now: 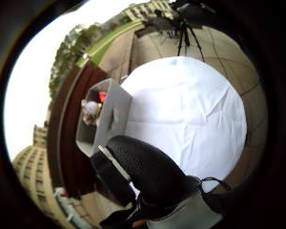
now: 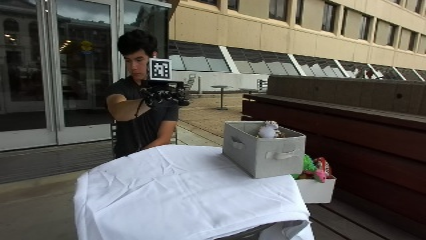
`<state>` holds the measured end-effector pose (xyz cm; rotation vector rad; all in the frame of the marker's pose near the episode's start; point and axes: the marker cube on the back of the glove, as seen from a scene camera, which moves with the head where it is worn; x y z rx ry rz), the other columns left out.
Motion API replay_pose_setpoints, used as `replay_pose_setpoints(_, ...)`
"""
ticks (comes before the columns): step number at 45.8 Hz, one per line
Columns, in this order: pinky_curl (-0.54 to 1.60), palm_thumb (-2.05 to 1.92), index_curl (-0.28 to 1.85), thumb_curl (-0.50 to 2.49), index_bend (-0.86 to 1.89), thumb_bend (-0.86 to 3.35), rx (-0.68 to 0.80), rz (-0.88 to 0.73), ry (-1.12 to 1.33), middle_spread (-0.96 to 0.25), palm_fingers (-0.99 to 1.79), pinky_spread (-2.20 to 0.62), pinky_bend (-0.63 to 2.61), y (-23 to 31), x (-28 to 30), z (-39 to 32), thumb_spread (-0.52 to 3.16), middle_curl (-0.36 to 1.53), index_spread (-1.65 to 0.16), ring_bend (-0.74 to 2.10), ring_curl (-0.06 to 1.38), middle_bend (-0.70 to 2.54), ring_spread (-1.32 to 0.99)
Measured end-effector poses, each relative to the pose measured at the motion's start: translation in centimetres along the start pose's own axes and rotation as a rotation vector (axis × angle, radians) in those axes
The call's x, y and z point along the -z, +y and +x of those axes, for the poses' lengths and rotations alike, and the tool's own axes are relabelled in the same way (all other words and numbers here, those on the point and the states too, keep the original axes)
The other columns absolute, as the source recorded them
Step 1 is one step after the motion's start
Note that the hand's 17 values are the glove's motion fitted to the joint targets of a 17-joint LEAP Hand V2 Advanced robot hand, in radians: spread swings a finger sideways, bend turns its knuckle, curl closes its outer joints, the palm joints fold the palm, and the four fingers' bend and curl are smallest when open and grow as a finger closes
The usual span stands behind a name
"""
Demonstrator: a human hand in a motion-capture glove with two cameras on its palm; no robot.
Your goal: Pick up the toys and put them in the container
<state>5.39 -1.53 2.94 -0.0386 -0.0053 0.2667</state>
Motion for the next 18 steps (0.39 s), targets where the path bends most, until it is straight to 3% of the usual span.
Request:
replay_pose_setpoints(6,0.34,-0.17,0.29,0.13,0.17,-0.12,0.143,0.178,-0.002,-0.08,0.01,-0.08,1.07,-1.7,-1.6,1.4,0.95,0.44,-0.34,0.63,0.27,0.23,-0.16)
replay_pose_setpoints(12,0.33,-0.17,0.29,0.12,0.16,-0.12,0.162,0.146,0.004,-0.08,0.01,-0.07,1.06,-1.6,-2.1,2.0,0.95,0.44,-0.34,0.62,0.27,0.23,-0.16)
replay_pose_setpoints(18,0.33,-0.17,0.3,0.12,0.16,-0.12,0.074,0.087,0.005,-0.08,0.01,-0.07,1.05,-0.6,-2.1,2.1,0.95,0.44,-0.34,0.62,0.27,0.23,-0.16)
